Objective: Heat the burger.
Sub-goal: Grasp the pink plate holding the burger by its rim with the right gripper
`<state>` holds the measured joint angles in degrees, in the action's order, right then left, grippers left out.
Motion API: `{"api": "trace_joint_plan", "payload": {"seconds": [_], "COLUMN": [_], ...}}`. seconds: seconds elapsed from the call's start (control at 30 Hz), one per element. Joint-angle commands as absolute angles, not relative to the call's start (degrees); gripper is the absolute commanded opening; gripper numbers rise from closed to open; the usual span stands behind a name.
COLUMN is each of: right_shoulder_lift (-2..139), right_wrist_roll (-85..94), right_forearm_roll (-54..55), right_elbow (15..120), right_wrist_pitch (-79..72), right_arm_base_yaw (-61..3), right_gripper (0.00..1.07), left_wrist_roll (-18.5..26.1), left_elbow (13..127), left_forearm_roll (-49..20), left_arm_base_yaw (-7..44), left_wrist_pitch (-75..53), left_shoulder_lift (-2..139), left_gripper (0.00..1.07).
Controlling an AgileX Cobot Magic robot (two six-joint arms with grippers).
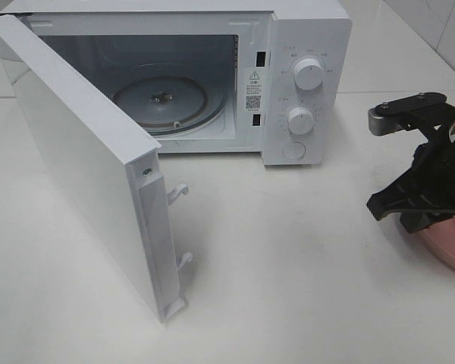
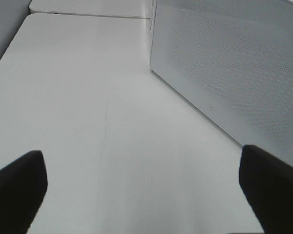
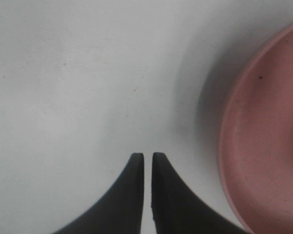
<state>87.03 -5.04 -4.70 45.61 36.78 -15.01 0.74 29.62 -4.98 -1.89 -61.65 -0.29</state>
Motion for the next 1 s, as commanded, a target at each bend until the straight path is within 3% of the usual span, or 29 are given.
{"api": "trace_joint_plan", "payload": {"seconds": [0.03,0.07,0.1,0.13,0.17,0.2,0.23,0.27,0.3,0.33,1.0], "right_shoulder_lift": [86.63,86.63,86.63,86.63,86.63,86.63,86.63,86.63,86.63,86.63,95.63], "right_wrist_roll": [-4.53,-4.53,-4.53,-4.53,-4.53,-4.53,-4.53,-4.53,-4.53,-4.53,-4.81], "right_forearm_roll": [-6.25,-6.76,-6.76,-7.16,-7.51,-7.51,-7.85,-8.48,-8.48,-8.94,-9.28], "right_elbow": [46.01,46.01,46.01,46.01,46.01,46.01,46.01,46.01,46.01,46.01,46.01], "right_wrist_pitch": [37.47,37.41,37.41,37.36,36.78,36.78,36.38,35.52,35.52,34.72,28.99], "right_arm_base_yaw": [-13.92,-13.24,-13.24,-12.83,-12.32,-12.32,-12.32,-12.32,-12.32,-12.32,-4.76], "right_gripper": [0.18,0.29,0.29,0.38,0.60,0.60,0.70,0.88,0.88,1.00,0.96], "left_wrist_roll": [0.74,0.74,0.74,0.74,0.74,0.74,0.74,0.74,0.74,0.74,0.74], "left_elbow": [29.62,29.62,29.62,29.62,29.62,29.62,29.62,29.62,29.62,29.62,29.62], "left_forearm_roll": [-5.16,-5.16,-5.16,-5.16,-5.16,-5.16,-5.16,-5.16,-5.16,-5.16,-5.16], "left_arm_base_yaw": [-1.55,-1.55,-1.55,-1.55,-1.55,-1.55,-1.55,-1.55,-1.55,-1.55,-1.55], "left_wrist_pitch": [-61.36,-61.36,-61.36,-61.36,-61.36,-61.36,-61.36,-61.36,-61.36,-61.36,-61.36], "left_shoulder_lift": [-0.29,-0.29,-0.29,-0.29,-0.29,-0.29,-0.29,-0.29,-0.29,-0.29,-0.29], "left_gripper": [1.02,1.02,1.02,1.02,1.02,1.02,1.02,1.02,1.02,1.02,1.02]}}
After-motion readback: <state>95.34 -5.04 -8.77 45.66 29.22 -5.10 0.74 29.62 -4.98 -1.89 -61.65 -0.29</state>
